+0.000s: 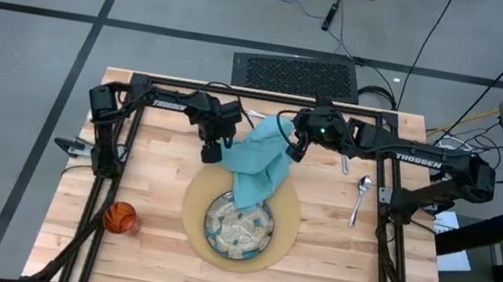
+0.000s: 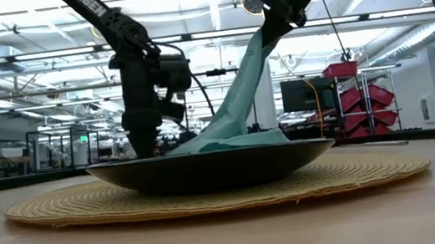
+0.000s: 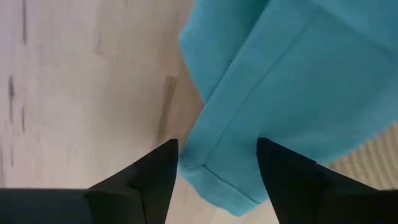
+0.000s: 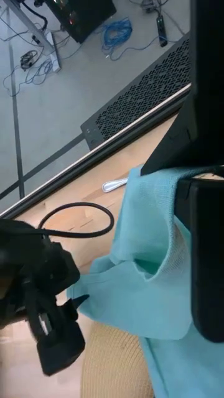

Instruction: Set table place

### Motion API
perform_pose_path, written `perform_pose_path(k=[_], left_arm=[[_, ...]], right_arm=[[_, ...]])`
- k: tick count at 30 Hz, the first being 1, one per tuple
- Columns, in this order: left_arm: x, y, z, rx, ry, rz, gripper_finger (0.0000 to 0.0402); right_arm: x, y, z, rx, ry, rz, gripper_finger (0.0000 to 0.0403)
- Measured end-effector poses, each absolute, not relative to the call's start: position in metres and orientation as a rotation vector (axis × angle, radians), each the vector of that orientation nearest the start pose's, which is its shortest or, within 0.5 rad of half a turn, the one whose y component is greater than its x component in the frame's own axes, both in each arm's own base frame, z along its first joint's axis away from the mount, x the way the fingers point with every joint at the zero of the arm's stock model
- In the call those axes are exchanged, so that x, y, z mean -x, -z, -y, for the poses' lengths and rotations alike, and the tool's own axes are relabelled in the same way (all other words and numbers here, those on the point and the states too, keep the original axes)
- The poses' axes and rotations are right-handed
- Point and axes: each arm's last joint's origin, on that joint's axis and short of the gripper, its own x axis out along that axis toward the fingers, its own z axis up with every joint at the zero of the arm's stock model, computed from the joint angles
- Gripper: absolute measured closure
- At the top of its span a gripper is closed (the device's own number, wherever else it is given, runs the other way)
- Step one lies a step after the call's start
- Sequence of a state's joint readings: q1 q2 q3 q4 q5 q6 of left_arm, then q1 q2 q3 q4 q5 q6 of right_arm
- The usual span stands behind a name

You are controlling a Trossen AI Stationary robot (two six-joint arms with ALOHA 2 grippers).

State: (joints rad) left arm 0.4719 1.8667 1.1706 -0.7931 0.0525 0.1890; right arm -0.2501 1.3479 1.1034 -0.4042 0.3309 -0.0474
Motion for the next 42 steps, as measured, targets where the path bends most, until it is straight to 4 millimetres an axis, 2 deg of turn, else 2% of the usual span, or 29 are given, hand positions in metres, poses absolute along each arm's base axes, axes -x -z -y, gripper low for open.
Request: perform_pose_path(k=[7,10,13,18,23,27,31,35,42], left_arm=[[-0.297,-0.143,-0.151,0.229,-0.189,-1.484,0.0199],[-0.297,-0.144,-0.149,0.226,-0.169,-1.484,0.0216],[-0.297,-0.144,-0.146,0.219,-0.159,-1.493,0.0262],[-0.295,-0.145,-0.147,0.185,-0.186,-1.521,0.0383],[-0.293,-0.157,-0.145,0.166,-0.209,-1.559,0.0399],[-0.282,-0.18,-0.135,0.146,-0.242,-1.625,0.0401],[-0.269,-0.21,-0.12,0.15,-0.271,-1.601,0.0401],[-0.255,-0.251,-0.107,0.128,-0.317,-1.438,0.0401],[-0.221,-0.322,-0.09,0.078,-0.418,-1.022,0.0401]], right_arm=[[-0.278,-0.302,0.082,0.068,0.551,-0.679,0.0403],[-0.277,-0.302,0.084,0.066,0.56,-0.68,0.0403],[-0.276,-0.302,0.086,0.064,0.565,-0.681,0.0403],[-0.276,-0.302,0.086,0.064,0.565,-0.681,0.0403],[-0.275,-0.3,0.086,0.064,0.564,-0.698,0.0403],[-0.272,-0.297,0.088,0.058,0.579,-0.741,0.0403],[-0.265,-0.294,0.095,0.053,0.631,-0.799,0.0403],[-0.261,-0.292,0.102,0.034,0.659,-0.816,0.0403],[-0.267,-0.296,0.1,0.018,0.615,-0.75,0.0403]])
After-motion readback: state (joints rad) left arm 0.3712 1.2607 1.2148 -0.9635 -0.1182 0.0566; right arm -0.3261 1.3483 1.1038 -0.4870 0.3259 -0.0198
